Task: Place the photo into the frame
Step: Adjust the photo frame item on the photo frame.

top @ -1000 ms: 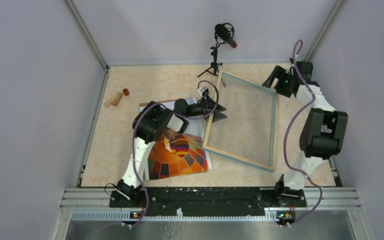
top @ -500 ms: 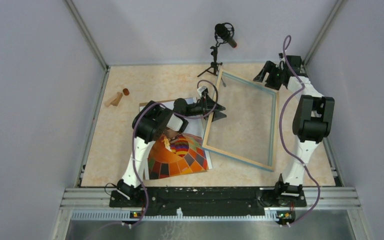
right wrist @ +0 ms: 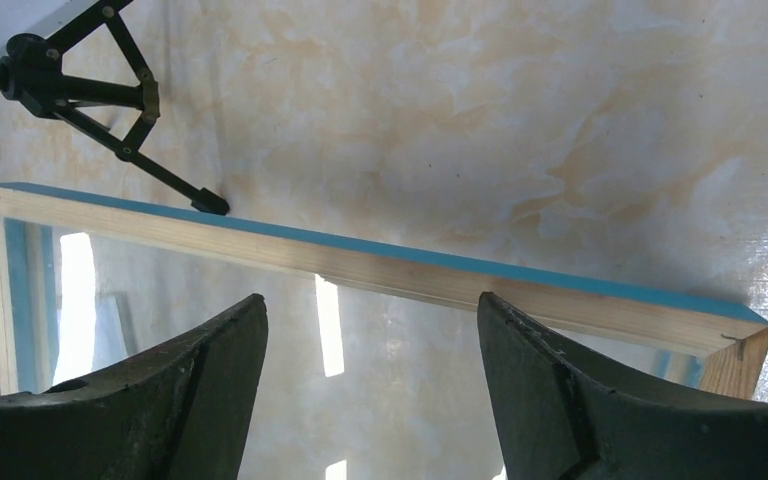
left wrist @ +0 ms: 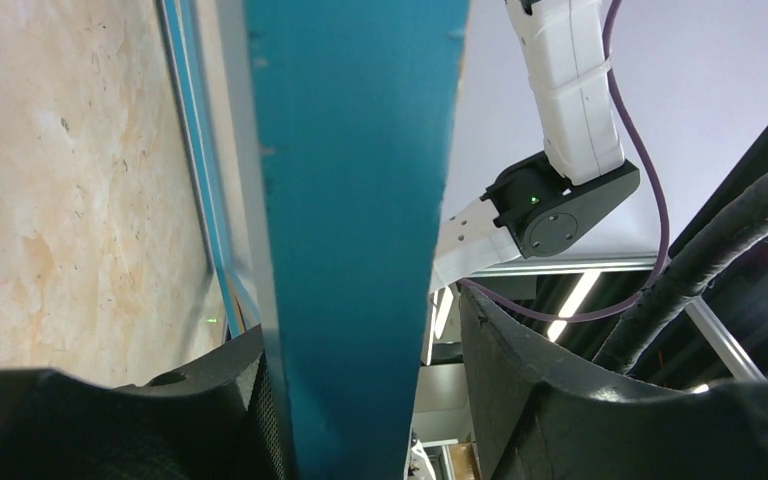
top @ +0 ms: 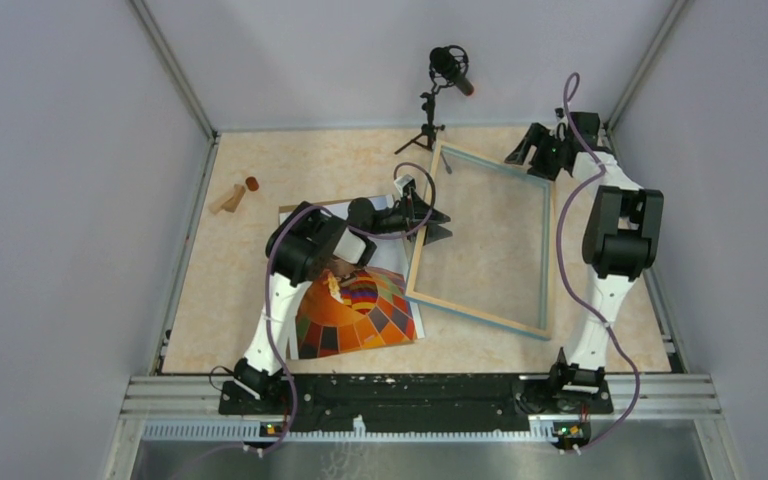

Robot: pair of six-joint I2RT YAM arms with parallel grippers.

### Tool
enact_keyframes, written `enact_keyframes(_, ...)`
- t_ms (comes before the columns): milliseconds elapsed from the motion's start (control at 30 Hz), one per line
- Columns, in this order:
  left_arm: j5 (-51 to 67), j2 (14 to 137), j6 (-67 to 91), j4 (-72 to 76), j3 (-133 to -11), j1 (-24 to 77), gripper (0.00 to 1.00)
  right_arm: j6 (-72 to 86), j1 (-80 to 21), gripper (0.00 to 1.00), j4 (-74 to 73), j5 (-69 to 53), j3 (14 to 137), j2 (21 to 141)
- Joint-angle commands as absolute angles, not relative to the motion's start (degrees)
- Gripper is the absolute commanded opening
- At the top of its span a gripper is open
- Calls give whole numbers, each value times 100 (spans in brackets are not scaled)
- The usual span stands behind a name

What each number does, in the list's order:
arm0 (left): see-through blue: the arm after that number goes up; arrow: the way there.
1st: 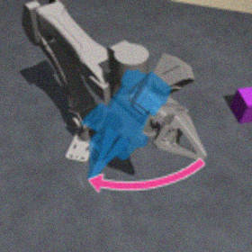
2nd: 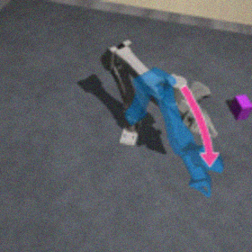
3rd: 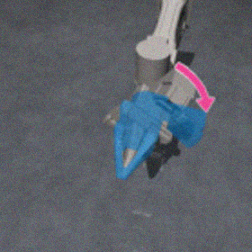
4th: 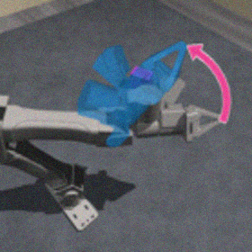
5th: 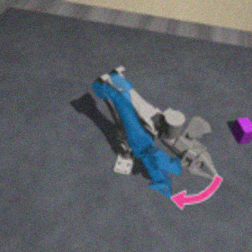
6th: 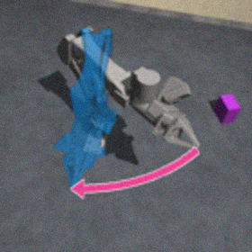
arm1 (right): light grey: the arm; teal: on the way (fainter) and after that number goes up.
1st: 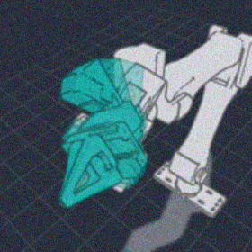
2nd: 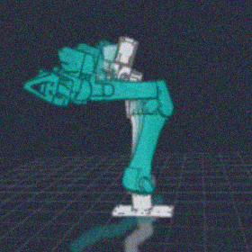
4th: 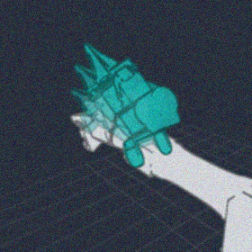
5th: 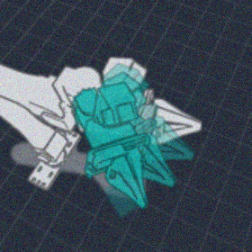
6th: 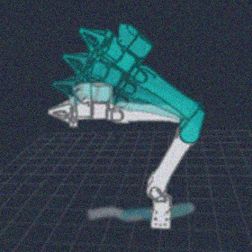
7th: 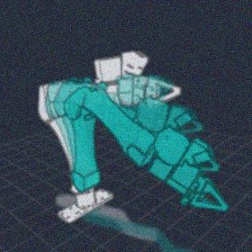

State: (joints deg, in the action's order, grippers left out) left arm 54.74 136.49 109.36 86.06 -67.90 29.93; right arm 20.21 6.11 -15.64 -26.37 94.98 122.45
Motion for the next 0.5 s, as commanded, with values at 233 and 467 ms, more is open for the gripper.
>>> enact_keyframes(233, 5377, 13641, 10934, 9815, -6790, 2944, 57, 1991, 573, 76, -1630, -2637, 9989, 12534)
enact_keyframes(467, 5372, 13647, 10941, 9810, -6796, 2944, 57, 1986, 573, 76, -1665, -2671, 10011, 12612)
